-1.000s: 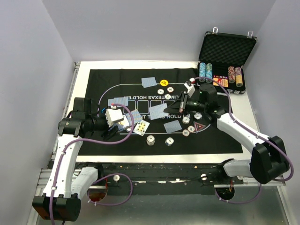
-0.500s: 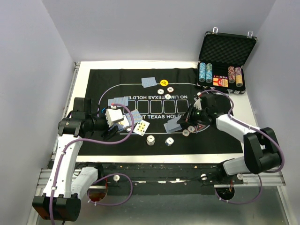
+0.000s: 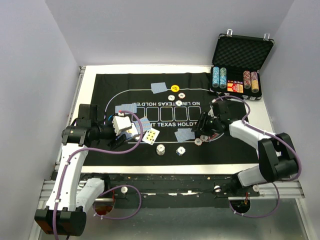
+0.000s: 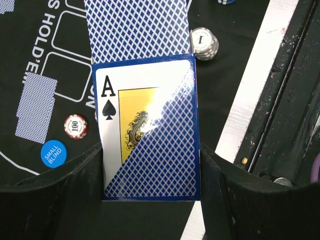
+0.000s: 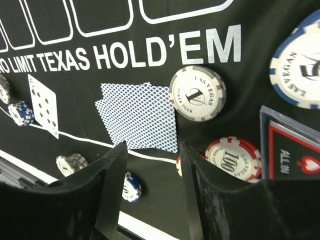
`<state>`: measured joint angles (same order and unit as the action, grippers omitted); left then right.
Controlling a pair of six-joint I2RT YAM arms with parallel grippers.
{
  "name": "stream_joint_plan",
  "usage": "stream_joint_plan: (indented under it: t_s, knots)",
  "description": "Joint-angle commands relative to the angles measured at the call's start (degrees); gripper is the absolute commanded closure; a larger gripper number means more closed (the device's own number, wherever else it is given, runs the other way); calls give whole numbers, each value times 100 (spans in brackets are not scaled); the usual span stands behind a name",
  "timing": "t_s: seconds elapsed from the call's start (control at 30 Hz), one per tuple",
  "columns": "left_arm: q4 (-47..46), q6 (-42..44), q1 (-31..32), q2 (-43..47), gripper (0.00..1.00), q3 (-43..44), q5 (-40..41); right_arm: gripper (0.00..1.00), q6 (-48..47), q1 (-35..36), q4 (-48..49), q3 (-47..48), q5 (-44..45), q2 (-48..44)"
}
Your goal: Distribute texas hold em gaming equipment
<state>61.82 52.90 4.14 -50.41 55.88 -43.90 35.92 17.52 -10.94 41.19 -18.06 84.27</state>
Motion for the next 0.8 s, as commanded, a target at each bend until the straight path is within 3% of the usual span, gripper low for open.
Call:
stream_joint_plan:
  t_s: [0.0,0.1,0.2,0.43,0.77]
  knots:
    - [-91,53,8,23,53,125,-268,44,-147,67,-645,407,724,-656]
    - [-100,45,8,-4,53,178,-286,40,-182,295,-813,758,1032,-877]
    - [-109,9,8,-47,53,213,-321,40,-226,760,-744,1188,1243,-527]
    - [-83,-43,8,-30,53,204,-251,40,-314,2035,38,2146,1578,1344]
    - [84,9,8,146,53,239,-180,40,-419,2633,347,3342,1771,2945]
